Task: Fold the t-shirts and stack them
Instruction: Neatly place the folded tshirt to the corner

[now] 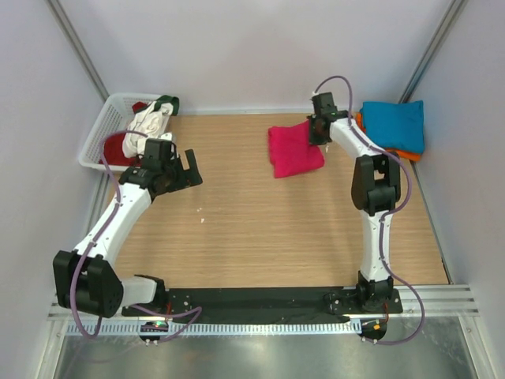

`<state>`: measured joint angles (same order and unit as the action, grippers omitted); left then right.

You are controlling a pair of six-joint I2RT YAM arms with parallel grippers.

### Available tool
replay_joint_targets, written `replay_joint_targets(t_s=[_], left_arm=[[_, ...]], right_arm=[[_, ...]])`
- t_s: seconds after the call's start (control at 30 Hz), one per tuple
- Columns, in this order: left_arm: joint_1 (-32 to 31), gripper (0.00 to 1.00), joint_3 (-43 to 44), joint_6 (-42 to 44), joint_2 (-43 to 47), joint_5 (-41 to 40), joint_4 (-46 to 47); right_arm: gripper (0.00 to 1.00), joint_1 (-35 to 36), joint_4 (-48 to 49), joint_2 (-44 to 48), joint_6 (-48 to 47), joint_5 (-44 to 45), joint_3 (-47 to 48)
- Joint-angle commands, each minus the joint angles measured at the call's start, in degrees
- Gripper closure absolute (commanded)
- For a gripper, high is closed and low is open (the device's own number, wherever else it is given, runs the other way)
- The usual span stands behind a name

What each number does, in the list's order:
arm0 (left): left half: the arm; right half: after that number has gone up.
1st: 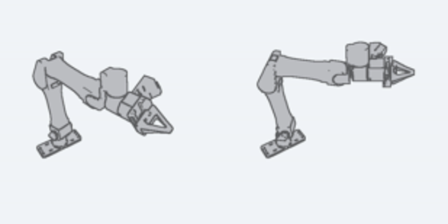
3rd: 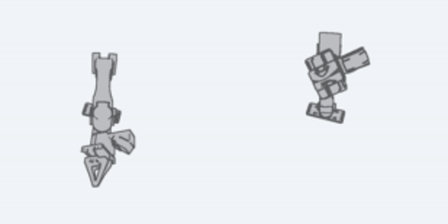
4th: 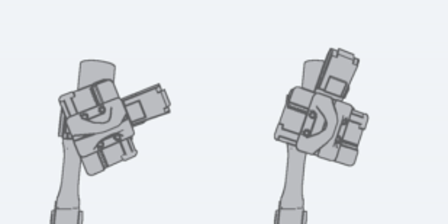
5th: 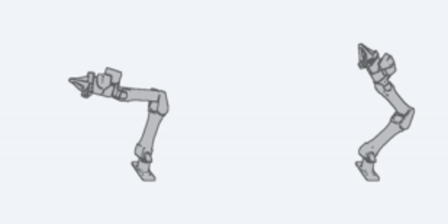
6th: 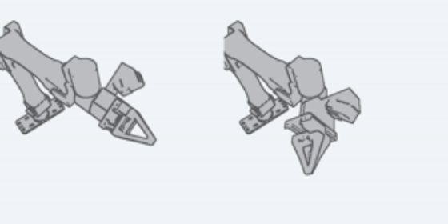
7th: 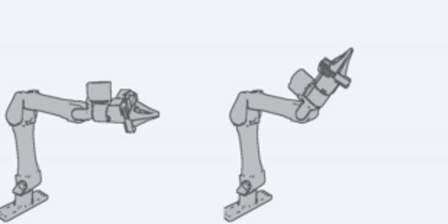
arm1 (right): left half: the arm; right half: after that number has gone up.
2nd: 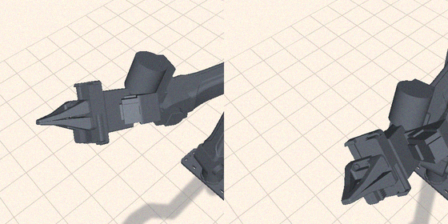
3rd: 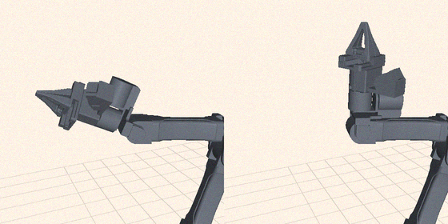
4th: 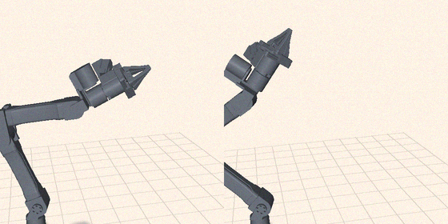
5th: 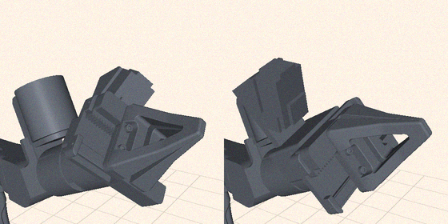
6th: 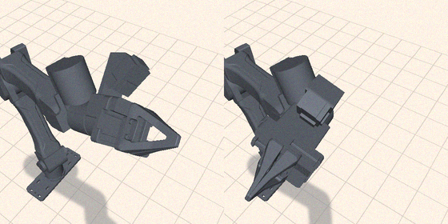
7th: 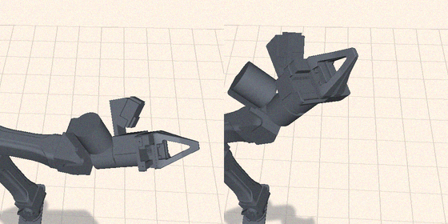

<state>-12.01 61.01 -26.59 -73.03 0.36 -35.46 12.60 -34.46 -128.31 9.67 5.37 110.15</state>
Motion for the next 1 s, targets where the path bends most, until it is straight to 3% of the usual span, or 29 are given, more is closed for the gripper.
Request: replay_joint_targets(t_s=[0.0, 0.4, 0.67, 0.97], left_arm=[[0.15, 0.00, 3.67, 1.01, -2.37, -2.20, 1.10], [0.15, 0.01, 13.51, 0.40, -13.61, -1.94, -2.06], [0.15, 0.02, 21.42, -1.01, -20.65, -1.77, -4.17], [0.15, 0.02, 31.79, -1.54, -27.94, -1.86, -7.86]], right_arm=[[0.99, -4.95, -4.65, 3.07, -9.40, 7.27, 2.44], [0.99, -14.44, -3.60, 0.35, -26.80, 13.88, 17.11], [0.99, -18.40, -1.58, -4.05, -26.29, 16.25, 25.11], [0.99, -21.39, 3.51, -4.94, -29.79, 14.77, 25.82]])
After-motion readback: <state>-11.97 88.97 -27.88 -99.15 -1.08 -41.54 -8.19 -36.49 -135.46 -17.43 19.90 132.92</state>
